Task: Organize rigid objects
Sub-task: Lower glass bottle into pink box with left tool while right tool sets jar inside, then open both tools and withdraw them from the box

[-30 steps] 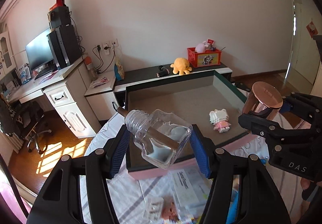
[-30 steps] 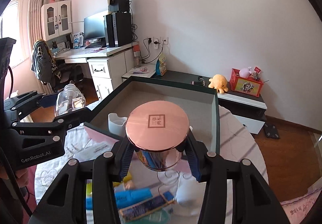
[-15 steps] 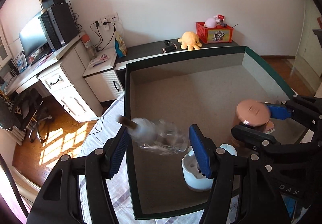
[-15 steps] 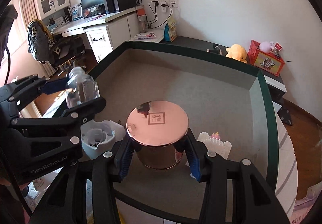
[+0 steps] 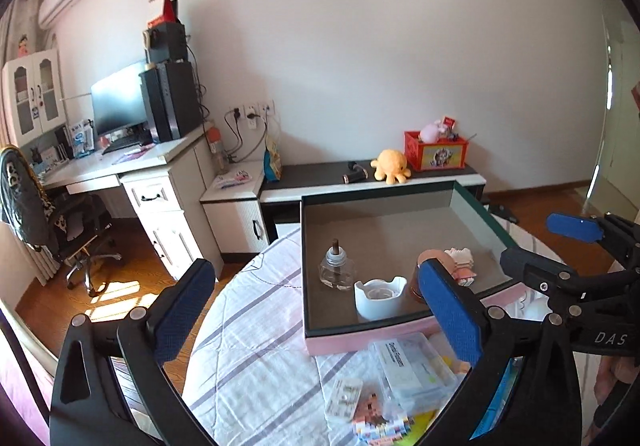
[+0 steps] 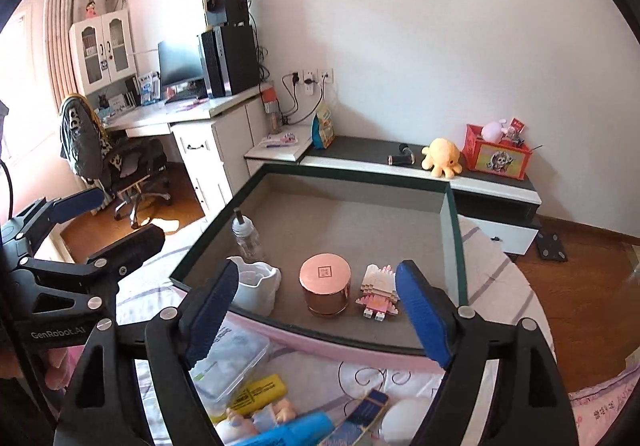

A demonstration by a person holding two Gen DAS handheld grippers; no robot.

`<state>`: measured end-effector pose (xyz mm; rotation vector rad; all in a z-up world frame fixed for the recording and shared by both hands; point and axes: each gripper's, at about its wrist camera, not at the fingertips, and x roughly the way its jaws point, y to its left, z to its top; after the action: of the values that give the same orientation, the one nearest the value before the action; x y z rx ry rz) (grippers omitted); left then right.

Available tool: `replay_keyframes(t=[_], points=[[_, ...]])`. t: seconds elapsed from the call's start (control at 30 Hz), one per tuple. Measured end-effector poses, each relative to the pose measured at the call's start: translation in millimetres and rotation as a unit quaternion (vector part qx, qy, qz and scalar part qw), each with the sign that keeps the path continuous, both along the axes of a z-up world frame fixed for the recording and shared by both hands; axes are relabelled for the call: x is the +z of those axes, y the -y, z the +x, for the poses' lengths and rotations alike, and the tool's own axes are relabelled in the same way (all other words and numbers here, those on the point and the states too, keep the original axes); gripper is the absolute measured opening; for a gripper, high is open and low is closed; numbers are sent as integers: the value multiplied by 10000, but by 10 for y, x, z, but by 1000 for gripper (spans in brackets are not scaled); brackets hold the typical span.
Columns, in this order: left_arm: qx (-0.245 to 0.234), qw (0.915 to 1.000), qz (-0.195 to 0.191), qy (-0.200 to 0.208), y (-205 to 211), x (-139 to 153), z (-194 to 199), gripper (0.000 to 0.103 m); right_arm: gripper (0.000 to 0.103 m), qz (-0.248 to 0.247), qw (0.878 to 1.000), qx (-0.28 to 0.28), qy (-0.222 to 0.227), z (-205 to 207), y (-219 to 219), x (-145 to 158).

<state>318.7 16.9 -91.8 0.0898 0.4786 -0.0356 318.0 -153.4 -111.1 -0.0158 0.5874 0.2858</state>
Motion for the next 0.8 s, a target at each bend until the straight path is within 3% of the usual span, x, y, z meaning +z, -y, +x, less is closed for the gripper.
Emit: replay_keyframes(t=[0.1, 0.17, 0.27, 0.47, 0.8], points=[[95, 9995, -50, 295, 28, 117, -460, 103, 89, 19, 9990, -180, 410, -472, 32, 187], [77, 9991, -111, 411, 56, 164, -737, 103, 102, 7, 9972, -337, 663, -774, 40, 277], [104, 9985, -55, 538, 130, 211, -1103, 103, 103, -22, 9939, -461, 998, -1176, 53, 390], [48, 9966, 14, 820, 267, 268, -1727, 103, 103, -118, 9898, -680, 1248, -1815, 98, 445], [242, 9915, -123, 1273, 294, 389, -2306, 103, 103, -31, 9836, -876, 1575, -2422, 185, 554]])
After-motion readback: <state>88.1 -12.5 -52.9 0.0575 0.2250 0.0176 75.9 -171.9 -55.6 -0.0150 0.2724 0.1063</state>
